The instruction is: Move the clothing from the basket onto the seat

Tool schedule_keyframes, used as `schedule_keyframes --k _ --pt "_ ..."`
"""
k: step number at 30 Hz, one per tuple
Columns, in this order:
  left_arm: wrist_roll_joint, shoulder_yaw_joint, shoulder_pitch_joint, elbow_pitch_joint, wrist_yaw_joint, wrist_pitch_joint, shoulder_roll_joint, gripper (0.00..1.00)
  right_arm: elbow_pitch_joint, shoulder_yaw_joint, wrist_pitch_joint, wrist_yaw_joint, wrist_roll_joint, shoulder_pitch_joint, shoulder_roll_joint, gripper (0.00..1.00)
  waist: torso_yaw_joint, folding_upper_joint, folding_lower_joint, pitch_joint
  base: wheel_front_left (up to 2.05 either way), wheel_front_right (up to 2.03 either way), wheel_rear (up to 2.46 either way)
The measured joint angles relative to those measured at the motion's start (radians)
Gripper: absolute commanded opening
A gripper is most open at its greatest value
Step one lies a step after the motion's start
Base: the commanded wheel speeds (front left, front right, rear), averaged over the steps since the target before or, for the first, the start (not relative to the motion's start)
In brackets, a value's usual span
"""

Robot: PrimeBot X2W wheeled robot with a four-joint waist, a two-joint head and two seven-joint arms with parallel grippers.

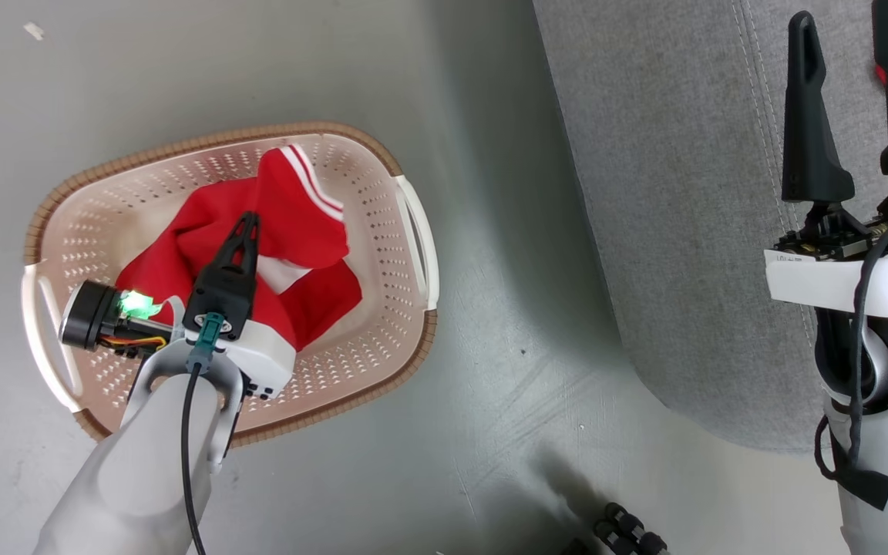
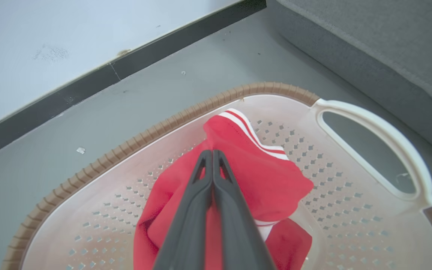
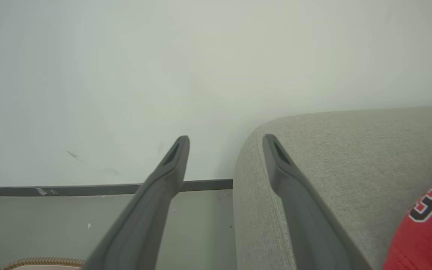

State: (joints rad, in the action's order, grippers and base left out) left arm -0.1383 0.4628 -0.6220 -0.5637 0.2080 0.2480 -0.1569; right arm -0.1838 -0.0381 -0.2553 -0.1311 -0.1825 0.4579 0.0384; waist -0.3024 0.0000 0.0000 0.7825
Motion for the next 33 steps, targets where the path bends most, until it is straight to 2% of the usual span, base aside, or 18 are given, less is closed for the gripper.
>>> schedule_keyframes --k 20,33 --pt "0.000 0.018 0.099 0.256 -0.008 0.000 0.030 0.00 0.009 -0.039 0.000 0.000 0.085 0.000 0.001 1.00 0.076 0.0000 0.0000 -0.138 0.00 0.00 0.00" --pt "-0.001 0.039 0.209 0.346 -0.008 0.001 0.031 0.00 0.041 -0.050 0.000 0.000 0.123 -0.051 0.002 1.00 0.125 0.0000 0.0000 -0.260 0.00 0.00 0.00"
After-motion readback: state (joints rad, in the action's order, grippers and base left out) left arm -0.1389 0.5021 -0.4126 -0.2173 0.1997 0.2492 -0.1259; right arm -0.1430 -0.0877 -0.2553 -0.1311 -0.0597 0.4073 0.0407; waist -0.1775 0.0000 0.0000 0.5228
